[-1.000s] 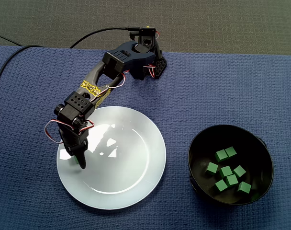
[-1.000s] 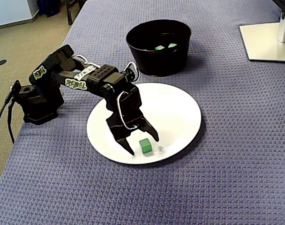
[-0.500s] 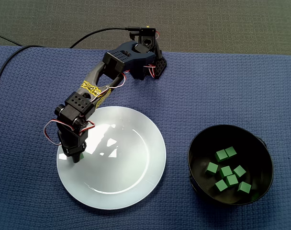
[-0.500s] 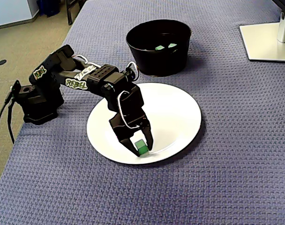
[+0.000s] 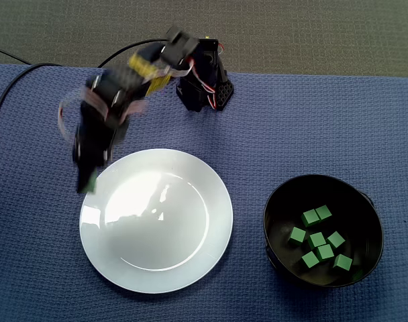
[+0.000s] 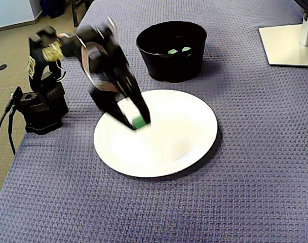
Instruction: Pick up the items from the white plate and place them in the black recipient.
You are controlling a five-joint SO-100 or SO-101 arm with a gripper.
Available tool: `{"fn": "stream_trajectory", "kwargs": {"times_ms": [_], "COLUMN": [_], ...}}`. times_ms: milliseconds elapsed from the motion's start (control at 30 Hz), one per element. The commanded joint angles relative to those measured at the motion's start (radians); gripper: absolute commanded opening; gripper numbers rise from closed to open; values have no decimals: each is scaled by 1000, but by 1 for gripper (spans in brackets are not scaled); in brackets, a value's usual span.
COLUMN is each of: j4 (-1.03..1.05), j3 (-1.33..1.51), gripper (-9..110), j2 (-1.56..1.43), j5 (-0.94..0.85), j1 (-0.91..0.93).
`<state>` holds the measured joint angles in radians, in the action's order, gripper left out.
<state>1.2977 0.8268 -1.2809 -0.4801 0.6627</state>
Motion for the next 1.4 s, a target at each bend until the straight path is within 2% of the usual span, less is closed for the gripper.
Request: {"fn": "stream_trajectory", "kwargs": {"times_ms": [0,100,167,333,400,467,533,667,833,967,1000,1067,1133,1233,1367], "j4": [-91,-161,-206,-347,-402,-410,-419,-402,-629,-718,-742,-755,-756,-692,-699], "j3": [-17,9,23,80,103,146,206,245,437,495,514,531,555,597,747], "gripper": [0,0,0,0,0,0,0,0,0,0,4,16,20,30,27], "j2": [-350,-500,-566,-571,-514,-451,-385,-186,-17,83,84,60,-6,-166,-512], "j5": [213,230,164,-104,-270,-525,-603,-603,-588,-563,-529,-448,-436,-517,-577], "j1": [-55,-218,-382,-845,-985,-1103,-1178,-1229,-1233,-1230,-1224,-1207,-1190,-1163,-1077]}}
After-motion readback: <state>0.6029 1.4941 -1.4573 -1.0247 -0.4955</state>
